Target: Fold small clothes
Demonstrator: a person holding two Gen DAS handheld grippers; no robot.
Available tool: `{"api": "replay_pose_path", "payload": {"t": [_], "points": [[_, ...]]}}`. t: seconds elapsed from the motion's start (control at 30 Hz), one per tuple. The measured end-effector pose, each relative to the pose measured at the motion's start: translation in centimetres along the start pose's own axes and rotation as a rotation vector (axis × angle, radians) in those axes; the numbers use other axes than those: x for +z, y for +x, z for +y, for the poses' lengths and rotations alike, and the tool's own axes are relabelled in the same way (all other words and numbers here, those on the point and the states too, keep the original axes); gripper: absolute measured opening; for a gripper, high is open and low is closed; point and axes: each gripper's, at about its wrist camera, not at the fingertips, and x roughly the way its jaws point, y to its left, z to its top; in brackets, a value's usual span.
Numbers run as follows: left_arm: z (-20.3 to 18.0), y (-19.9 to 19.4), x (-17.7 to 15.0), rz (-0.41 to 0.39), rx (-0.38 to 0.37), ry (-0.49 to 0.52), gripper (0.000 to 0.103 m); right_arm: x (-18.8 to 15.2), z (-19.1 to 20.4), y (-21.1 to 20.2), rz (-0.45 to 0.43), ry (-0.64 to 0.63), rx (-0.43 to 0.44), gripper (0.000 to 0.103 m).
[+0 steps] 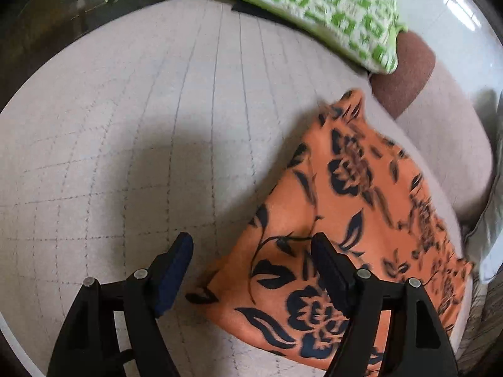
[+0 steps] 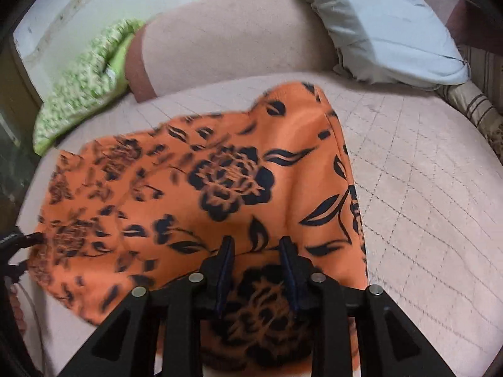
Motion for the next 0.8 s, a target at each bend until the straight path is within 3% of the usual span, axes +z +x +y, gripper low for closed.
{"api": "replay_pose_path", "payload": {"t": [0.1, 0.17, 0.27, 0.37, 0.47, 0.67, 0.73, 0.8], "points": [[-1.7, -1.0, -0.1, -0.052, -0.041, 0.047, 0.078, -1.5, 0.2, -2.5, -0.044, -0.019, 0.055, 0.032], [-3.7, -0.8, -0.9, -0.046, -0.043, 0.133, 0.078, -2.7, 1.1, -3.2, -0.052, -0.029, 0.079, 0.032], [-6.0, 1.1, -2.0, -0.007, 0.031, 0.249, 0.082, -4.6, 1.7, 0.0, 0.065, 0.019, 0.077, 0.033], [-7.1, 2.2, -2.4, -0.005, 0.119, 0.320, 0.086, -5.3, 1.6, 0.5, 0.050, 0.024, 0.076, 0.033], [-6.7, 2.0, -1.8, 0.002, 0.095, 0.277, 0.087, -4.8, 1.6, -0.1, 0.083, -0.001, 0.083, 0.033], [-3.8, 0.0, -1.0, -0.009, 0.033, 0.153, 0.087, -4.2, -1.6, -1.9, 0.115, 0.222, 0.331, 0.033], [-2.9, -1.0, -1.3, -0.022, 0.024, 0.128, 0.087, -4.5, -2.4, -3.4, 0.089, 0.262, 0.387, 0.038], [-2.1, -1.9, -1.8, -0.016, -0.001, 0.104, 0.087, -4.9, -2.9, -4.3, 0.073, 0.297, 0.429, 0.068]]}}
